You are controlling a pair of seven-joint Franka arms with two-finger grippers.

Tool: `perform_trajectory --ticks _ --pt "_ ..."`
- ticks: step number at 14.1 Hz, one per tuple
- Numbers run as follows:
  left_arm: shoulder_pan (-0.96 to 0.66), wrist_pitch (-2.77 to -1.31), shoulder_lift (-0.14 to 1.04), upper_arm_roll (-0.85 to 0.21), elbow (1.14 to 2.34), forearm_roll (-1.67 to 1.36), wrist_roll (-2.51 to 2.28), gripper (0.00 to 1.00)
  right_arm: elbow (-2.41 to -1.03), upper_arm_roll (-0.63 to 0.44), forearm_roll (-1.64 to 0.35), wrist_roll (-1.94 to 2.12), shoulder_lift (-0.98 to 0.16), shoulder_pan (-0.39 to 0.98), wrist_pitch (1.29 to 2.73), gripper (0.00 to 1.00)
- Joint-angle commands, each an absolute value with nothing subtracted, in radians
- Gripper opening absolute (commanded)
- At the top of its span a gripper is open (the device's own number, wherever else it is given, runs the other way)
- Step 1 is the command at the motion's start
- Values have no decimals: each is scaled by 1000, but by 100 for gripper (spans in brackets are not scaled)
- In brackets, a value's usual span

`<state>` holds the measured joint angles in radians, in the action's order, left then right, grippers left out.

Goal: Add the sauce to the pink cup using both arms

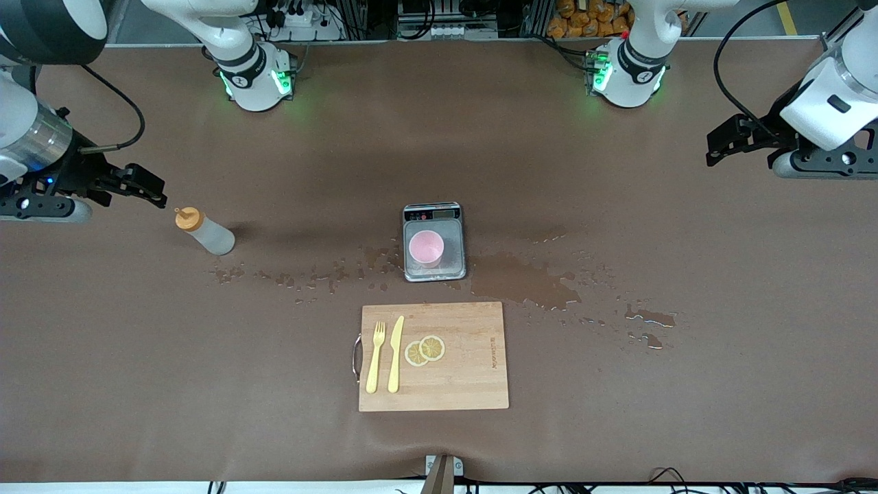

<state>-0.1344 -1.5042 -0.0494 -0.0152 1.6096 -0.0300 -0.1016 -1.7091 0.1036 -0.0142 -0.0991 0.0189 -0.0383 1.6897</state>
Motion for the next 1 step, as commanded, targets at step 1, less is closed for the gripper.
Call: perform_trajectory --ticks 1 --pt "-129 -1508 -49 -18 1603 -48 -80 100 -1713 95 6 -58 32 -37 1701 100"
